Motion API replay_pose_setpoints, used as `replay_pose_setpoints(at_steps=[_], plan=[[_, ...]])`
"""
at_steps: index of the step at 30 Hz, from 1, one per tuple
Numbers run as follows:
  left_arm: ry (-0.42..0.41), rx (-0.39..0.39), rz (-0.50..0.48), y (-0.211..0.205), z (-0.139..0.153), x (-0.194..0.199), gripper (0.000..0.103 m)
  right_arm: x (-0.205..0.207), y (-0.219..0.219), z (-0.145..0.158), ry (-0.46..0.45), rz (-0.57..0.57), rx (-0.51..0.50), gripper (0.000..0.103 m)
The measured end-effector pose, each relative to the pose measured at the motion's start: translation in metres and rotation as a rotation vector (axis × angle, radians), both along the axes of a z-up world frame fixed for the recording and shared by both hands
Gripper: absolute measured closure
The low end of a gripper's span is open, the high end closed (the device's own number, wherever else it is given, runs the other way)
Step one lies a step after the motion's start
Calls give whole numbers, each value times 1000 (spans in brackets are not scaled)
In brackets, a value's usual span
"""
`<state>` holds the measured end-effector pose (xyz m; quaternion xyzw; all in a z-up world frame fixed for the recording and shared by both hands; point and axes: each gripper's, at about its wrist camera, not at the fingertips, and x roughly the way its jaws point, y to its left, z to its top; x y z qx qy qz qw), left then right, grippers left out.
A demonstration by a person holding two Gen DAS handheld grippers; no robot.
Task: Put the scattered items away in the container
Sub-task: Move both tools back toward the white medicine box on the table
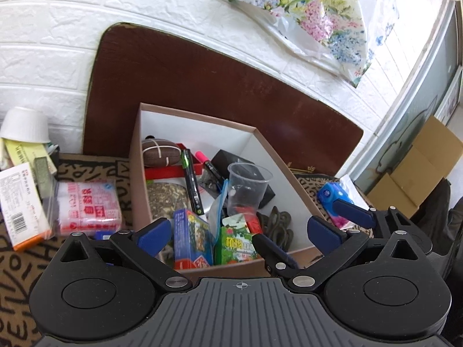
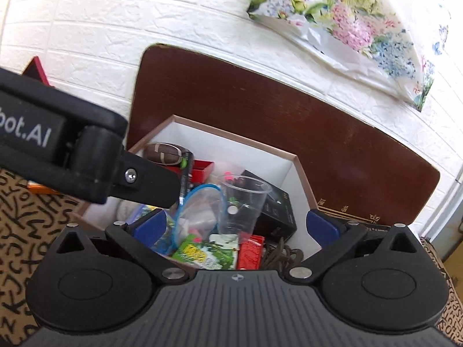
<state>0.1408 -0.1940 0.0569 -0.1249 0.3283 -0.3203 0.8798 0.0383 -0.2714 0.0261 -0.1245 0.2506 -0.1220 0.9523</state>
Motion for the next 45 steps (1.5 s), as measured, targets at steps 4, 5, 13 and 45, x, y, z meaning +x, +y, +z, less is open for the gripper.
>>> replay_pose_setpoints(at_steps=[4,5,13,45], plan=[[-1,-3,14,14,1,-15,0,-12,10,6,-17,26,34,1],[-2,-3,15,18,1,-19,0,-14,13,7,-21,34,43,1],[-5,-1,64,59,-6,-50,0,-33,54,9,-49,111,106,0],[79,19,343,214,-87,-6,0,50,172,-81,58,351,270,4]])
